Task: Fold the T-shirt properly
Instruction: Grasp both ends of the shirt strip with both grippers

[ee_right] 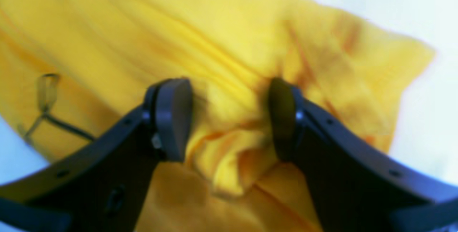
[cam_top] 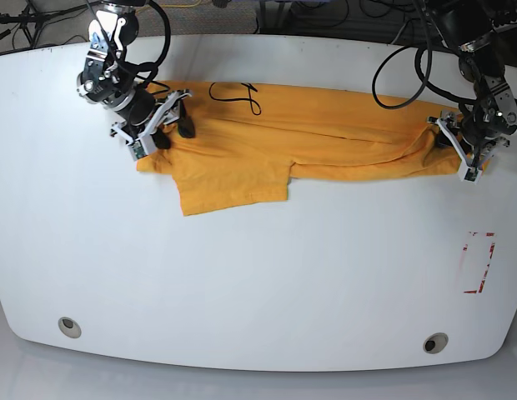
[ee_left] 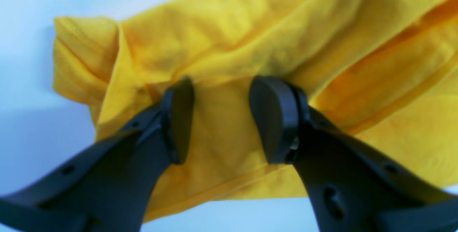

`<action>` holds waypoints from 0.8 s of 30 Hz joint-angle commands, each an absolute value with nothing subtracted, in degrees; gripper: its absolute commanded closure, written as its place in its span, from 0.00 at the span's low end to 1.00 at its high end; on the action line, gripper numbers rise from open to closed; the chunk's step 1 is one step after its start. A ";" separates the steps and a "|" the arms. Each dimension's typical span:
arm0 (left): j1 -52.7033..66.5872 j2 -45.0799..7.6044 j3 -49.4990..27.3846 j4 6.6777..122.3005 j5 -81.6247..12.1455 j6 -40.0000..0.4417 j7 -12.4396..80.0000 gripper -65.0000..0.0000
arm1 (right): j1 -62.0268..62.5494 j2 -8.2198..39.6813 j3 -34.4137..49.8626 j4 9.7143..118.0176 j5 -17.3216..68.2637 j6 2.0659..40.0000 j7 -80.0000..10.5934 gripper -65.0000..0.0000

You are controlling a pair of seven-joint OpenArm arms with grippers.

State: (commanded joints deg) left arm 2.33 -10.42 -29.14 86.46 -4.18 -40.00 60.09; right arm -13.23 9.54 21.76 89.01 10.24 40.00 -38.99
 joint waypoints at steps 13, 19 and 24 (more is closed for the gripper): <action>2.68 -8.57 -29.32 92.79 -4.26 -40.00 67.47 0.57 | -7.16 16.57 22.99 81.45 9.80 40.00 -38.29 0.49; 4.00 -6.20 -29.05 94.81 -4.09 -40.00 67.82 0.57 | -5.05 18.07 22.90 80.22 9.89 40.00 -37.85 0.49; 4.00 -6.02 -29.14 95.87 -4.09 -40.00 67.82 0.57 | -5.05 18.15 22.99 85.58 9.89 40.00 -40.66 0.49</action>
State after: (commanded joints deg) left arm 4.00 -6.02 -29.14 95.87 -4.09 -40.00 67.82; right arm -5.05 18.15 22.99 85.58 9.89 40.00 -40.66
